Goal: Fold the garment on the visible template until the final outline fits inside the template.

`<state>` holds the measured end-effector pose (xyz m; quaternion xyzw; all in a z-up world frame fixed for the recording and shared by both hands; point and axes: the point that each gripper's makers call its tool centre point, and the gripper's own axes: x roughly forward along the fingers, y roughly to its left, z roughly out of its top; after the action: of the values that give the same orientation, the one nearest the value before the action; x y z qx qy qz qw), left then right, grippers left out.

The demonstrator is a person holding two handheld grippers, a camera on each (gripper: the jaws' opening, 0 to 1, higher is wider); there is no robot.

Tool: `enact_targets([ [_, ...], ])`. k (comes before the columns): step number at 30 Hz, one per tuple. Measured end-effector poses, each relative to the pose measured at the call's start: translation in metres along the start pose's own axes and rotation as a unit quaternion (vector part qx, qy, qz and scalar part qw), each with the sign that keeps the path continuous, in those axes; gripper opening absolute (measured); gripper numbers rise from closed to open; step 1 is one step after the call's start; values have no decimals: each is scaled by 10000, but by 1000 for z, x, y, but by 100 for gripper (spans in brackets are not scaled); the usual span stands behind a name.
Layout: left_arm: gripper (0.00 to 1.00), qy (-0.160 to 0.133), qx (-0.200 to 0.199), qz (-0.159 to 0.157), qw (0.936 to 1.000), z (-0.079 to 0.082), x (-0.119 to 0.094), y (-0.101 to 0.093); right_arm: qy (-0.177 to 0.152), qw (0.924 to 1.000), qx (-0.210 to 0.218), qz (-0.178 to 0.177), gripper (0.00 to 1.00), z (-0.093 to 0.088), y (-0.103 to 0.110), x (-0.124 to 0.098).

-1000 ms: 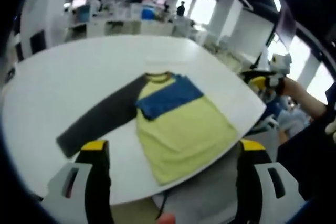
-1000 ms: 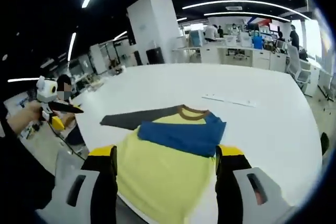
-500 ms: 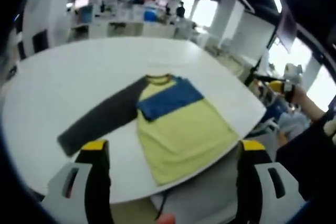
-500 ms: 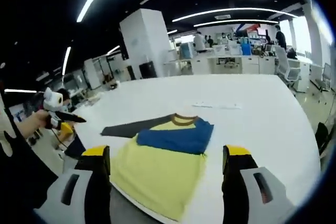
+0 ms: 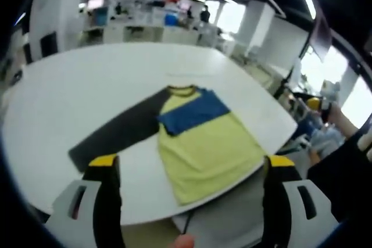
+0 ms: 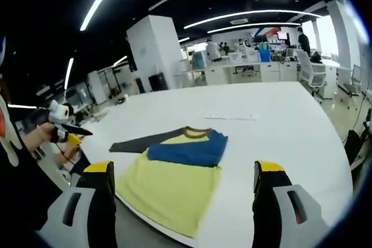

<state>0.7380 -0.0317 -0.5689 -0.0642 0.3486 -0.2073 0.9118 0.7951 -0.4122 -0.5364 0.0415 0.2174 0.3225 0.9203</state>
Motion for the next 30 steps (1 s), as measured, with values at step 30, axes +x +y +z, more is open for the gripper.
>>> enact_targets([
  [30,100,-63,-381,219,9990,-4,-2,51,208,9997,122,72,97,-10,9,25],
])
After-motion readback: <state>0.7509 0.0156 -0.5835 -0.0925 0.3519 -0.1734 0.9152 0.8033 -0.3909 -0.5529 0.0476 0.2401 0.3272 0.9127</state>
